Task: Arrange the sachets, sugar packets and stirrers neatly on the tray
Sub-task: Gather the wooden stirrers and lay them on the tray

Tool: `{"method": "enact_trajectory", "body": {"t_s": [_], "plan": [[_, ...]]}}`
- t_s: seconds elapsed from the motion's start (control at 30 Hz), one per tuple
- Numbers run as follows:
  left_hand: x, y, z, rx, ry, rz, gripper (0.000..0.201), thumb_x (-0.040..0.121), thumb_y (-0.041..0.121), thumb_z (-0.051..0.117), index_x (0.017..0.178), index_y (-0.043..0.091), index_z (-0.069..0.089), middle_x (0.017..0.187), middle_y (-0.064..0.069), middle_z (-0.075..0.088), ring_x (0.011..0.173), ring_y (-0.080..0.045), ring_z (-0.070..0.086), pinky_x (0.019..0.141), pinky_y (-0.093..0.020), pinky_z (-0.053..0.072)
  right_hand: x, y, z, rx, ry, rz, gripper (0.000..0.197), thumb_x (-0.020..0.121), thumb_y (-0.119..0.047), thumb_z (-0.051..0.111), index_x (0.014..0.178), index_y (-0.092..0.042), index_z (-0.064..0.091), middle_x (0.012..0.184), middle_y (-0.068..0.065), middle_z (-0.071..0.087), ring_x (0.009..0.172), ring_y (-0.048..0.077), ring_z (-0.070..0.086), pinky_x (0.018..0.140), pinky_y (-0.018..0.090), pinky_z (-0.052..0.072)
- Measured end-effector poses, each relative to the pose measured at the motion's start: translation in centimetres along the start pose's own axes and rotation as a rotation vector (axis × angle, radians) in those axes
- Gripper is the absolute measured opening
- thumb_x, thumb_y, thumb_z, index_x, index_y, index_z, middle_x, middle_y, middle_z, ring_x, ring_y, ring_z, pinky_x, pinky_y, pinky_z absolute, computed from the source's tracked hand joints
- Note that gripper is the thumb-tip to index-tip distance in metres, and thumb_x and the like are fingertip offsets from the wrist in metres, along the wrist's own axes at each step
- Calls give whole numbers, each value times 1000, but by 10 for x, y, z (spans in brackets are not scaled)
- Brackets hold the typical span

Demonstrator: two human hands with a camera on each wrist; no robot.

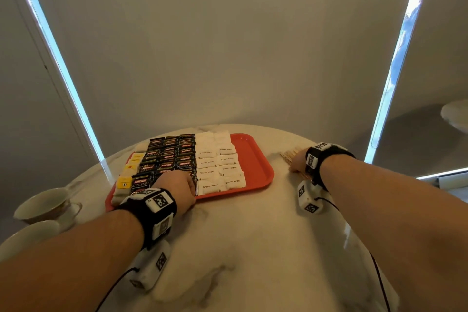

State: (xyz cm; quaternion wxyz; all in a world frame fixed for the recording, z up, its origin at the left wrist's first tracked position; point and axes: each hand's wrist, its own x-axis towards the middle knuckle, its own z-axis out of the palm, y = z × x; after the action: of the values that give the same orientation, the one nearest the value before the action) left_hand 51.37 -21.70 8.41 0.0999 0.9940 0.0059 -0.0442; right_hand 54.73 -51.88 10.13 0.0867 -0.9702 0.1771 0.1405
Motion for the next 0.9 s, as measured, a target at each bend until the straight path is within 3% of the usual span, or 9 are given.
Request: {"method": "enact_trajectory", "body": {"t_s": [0.1, 0.2, 0.3, 0.43, 0.53, 0.63, 0.77, 0.9], "plan": [[7, -2, 0, -50, 4, -23, 18, 92, 10, 67, 97, 26, 75, 109, 4, 70, 103, -16, 64, 93, -31, 55, -5, -3, 5, -16, 2, -23, 47, 103, -27, 56, 142, -2, 52, 148, 17, 52, 135, 32, 51, 107, 36, 42], [12, -4, 0, -66, 32, -24, 21, 92, 8, 66, 96, 25, 77, 111, 5, 71, 106, -17, 65, 95, -32, 54, -19, -5, 15, -31, 21, -9, 61, 107, -37, 44, 156, -4, 28, 155, 14, 43, 140, 29, 45, 108, 32, 38], [12, -5, 0, -42, 42, -29, 18, 95, 13, 65, 103, 22, 79, 116, 0, 73, 109, -22, 66, 99, -35, 55, -37, -6, 27, -81, -28, -25, 80, 102, -43, 51, 162, -13, 7, 154, 17, 43, 134, 31, 50, 102, 34, 43], [10, 0, 0, 136, -9, 22, 27, 101, 16, 56, 123, 16, 73, 131, -5, 68, 120, -24, 64, 103, -35, 53, -72, -7, 46, -166, -105, -86, 88, 98, -52, 51, 162, -25, -2, 160, 16, 34, 135, 35, 48, 95, 38, 43], [9, 2, -3, 253, -48, 43, 27, 103, 19, 54, 123, 13, 71, 125, -6, 69, 112, -25, 66, 93, -33, 55, -101, -3, 58, -233, -114, -140, 86, 98, -57, 48, 162, -29, -1, 167, 10, 21, 142, 35, 41, 108, 42, 40], [6, 3, -6, 329, -30, 56, 28, 107, 24, 50, 123, 11, 70, 121, -8, 69, 108, -25, 66, 81, -30, 50, -125, 2, 67, -250, -164, -171, 86, 98, -57, 46, 161, -34, -7, 171, 4, 4, 152, 33, 24, 121, 48, 27], [-1, 2, -11, 379, -49, 74, 30, 108, 24, 49, 130, 15, 67, 130, -6, 67, 118, -24, 64, 94, -30, 52, -155, -9, 77, -267, -201, -274, 86, 99, -56, 45, 160, -36, -12, 171, 1, -4, 157, 30, 7, 125, 52, 15], [-12, 1, -13, 384, -102, 142, 35, 103, 18, 53, 134, 19, 68, 138, -4, 65, 123, -24, 62, 104, -33, 51, -186, -39, 94, -324, -250, -476, 87, 98, -58, 45, 159, -40, -15, 171, -2, -11, 157, 28, -1, 125, 55, 9]]}}
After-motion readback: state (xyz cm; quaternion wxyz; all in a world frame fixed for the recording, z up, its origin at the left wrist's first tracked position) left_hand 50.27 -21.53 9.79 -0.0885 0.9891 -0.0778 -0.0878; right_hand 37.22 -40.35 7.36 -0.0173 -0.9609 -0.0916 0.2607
